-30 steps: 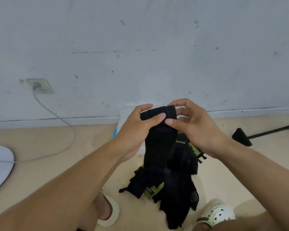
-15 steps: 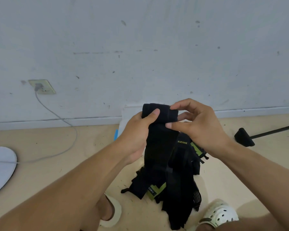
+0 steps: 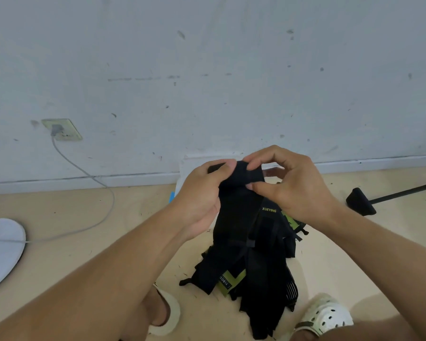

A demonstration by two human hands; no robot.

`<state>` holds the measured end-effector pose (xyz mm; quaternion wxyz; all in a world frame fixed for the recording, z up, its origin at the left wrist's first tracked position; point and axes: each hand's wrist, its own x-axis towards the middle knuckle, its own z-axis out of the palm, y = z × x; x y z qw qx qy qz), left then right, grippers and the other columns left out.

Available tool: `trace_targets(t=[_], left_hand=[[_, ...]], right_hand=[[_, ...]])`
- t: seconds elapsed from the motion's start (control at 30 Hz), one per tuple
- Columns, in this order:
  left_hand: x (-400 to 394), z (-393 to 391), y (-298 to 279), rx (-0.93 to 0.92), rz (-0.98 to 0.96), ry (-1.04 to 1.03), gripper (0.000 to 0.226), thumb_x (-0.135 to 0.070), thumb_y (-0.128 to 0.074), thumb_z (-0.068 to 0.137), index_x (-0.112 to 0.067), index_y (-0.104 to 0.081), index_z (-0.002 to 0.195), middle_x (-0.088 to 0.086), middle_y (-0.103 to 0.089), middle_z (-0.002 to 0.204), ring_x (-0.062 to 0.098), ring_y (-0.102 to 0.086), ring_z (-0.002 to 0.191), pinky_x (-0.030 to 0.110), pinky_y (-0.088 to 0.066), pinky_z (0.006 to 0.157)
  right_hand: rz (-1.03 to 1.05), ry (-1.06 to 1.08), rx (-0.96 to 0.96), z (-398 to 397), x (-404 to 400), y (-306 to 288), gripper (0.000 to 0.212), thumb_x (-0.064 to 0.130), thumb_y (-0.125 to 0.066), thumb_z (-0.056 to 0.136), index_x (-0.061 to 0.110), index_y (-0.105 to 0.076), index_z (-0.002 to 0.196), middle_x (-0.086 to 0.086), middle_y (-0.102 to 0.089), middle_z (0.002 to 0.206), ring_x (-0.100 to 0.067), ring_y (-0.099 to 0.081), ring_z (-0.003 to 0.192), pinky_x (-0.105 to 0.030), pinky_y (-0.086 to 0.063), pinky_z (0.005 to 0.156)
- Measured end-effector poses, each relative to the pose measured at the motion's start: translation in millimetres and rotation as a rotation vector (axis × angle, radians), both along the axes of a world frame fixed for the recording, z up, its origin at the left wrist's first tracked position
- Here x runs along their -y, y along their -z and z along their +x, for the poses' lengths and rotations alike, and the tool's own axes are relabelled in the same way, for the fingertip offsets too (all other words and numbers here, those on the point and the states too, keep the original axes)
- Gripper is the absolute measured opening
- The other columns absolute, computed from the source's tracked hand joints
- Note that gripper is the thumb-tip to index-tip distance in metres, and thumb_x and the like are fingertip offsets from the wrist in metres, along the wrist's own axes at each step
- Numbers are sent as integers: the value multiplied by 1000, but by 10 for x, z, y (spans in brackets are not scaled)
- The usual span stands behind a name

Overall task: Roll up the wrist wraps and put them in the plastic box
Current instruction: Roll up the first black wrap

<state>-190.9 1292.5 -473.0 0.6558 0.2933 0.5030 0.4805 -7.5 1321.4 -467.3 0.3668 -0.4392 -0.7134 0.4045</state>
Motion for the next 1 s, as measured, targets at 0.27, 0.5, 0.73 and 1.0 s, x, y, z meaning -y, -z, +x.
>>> trace_targets(t=[0.27,0.5,0.73,1.0], left_hand=[[10,-22,5,-239,146,0,33,-27,-73,96,-38,-66,126,5,-67,133,23,-64,126,41,-55,106],[103,-8,81,-516,218,102,33,-45,-58,104,-48,-45,134,5,-72,116,23,-72,105,47,-56,101],[24,12,42,-439,130,73,56,-60,-70,91,-36,-51,138,-4,-69,127,15,-70,114,41,-57,102],[9,1,-11,-293,44,31,36,-44,-64,101,-21,-60,128,2,-73,120,19,-71,112,37,-60,96]], right_hand=[[-217,24,61,-14,21,4,55,40,-76,89,39,-59,141,9,-75,102,-8,-72,88,-27,-55,88],[-338,-72,-23,-88,143,45,27,21,-59,105,28,-66,130,5,-77,114,-13,-74,103,-39,-55,102],[-214,-10,-75,-61,39,33,32,5,-69,96,25,-67,121,3,-72,114,-28,-72,95,-42,-60,94],[-169,-55,-64,-54,22,55,41,1,-72,93,30,-64,122,17,-68,116,-20,-68,102,-39,-59,94]])
